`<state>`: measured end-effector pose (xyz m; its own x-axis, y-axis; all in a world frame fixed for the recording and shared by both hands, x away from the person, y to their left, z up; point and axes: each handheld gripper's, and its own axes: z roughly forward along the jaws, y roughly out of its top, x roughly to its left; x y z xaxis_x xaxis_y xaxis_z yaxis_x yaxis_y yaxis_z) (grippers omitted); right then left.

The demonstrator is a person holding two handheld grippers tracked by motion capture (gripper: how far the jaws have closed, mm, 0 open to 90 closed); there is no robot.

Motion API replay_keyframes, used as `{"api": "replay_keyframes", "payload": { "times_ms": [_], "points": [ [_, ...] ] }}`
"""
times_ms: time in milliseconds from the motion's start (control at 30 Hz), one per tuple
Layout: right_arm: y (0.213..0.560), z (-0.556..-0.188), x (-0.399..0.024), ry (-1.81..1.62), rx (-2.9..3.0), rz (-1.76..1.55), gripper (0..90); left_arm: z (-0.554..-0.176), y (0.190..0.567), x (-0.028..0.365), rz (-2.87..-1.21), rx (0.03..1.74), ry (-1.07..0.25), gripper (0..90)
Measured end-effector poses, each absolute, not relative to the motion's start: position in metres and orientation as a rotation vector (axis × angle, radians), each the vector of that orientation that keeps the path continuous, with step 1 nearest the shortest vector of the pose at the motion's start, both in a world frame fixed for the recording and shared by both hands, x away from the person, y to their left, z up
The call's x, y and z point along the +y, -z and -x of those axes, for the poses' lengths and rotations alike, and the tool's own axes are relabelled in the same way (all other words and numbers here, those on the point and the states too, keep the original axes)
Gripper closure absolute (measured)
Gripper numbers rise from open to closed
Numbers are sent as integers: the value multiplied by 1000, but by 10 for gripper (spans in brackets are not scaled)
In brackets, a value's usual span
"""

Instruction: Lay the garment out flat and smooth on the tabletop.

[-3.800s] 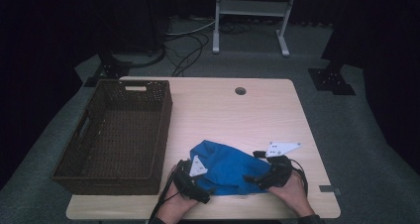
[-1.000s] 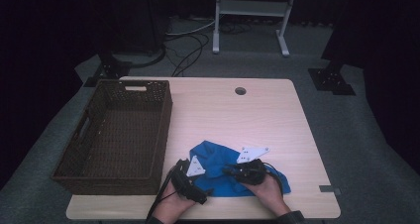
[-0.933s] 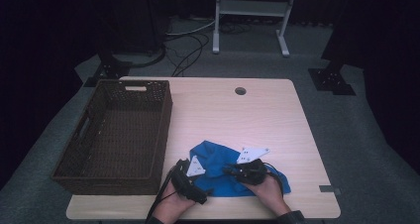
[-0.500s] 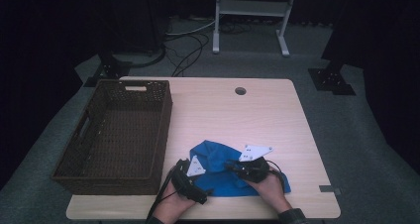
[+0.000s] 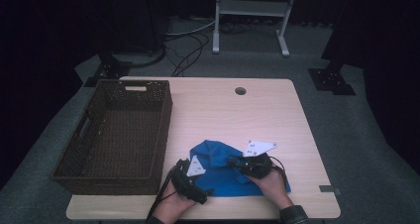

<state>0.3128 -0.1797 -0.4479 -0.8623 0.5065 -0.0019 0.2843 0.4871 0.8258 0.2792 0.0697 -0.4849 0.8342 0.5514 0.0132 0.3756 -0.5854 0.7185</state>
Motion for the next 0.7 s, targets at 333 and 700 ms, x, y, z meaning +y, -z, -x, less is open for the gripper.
{"api": "replay_keyframes", "payload": {
  "times_ms": [333, 700],
  "points": [
    [443, -321, -188, -1338, 2460, -704, 802, -279, 485, 70, -2263, 672, -302, 4],
    [437, -328, -195, -1343, 2428, -724, 799, -279, 485, 70, -2262, 672, -301, 3]
  ]
}}
